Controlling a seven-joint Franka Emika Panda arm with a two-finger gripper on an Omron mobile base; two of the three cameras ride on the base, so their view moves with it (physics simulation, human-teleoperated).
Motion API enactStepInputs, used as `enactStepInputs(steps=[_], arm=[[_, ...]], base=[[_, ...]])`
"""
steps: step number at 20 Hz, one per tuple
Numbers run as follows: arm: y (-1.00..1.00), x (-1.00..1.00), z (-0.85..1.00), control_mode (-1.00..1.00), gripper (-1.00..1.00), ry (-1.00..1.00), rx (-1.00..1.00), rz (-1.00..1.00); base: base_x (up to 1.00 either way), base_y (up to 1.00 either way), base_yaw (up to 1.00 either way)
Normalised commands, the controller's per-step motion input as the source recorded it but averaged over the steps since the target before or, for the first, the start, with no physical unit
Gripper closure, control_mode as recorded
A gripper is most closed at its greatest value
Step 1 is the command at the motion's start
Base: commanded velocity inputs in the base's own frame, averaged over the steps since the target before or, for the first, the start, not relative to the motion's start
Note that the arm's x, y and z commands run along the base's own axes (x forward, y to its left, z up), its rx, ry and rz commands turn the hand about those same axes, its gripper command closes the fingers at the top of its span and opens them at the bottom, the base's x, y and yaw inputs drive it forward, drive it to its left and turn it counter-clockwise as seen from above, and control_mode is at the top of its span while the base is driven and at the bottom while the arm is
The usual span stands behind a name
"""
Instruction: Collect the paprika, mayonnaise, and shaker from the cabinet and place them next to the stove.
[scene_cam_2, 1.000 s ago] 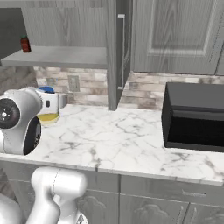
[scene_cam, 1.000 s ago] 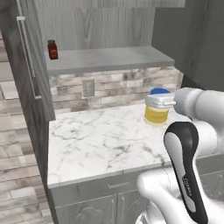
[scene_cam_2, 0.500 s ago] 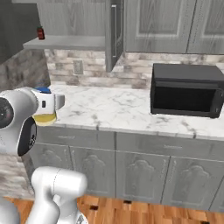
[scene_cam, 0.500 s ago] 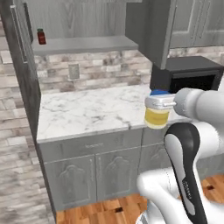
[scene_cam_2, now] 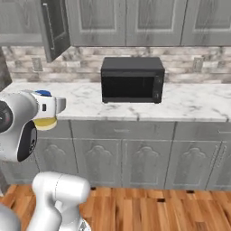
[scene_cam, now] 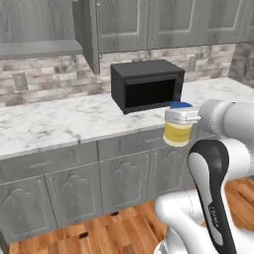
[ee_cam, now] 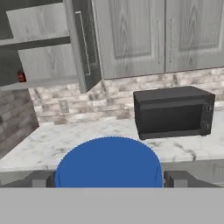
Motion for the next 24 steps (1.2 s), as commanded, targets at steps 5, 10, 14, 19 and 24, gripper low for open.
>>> enactStepInputs(steps=[5,10,14,19,24], arm=[[0.00,0.00,0.00,1.00,1.00,0.00,0.00,0.00],[0.00,0.00,0.00,1.00,1.00,0.00,0.00,0.00],[0.00,0.00,0.00,1.00,1.00,0.00,0.00,0.00],[0.00,0.00,0.00,1.00,1.00,0.00,0.00,0.00],[0.00,0.00,0.00,1.00,1.00,0.00,0.00,0.00]], base=[[-0.23,-1.00,-0.30],[-0.18,-1.00,-0.32],[-0.21,-0.98,-0.32],[-0.42,-0.60,-0.38],[-0.53,-0.33,-0.44]])
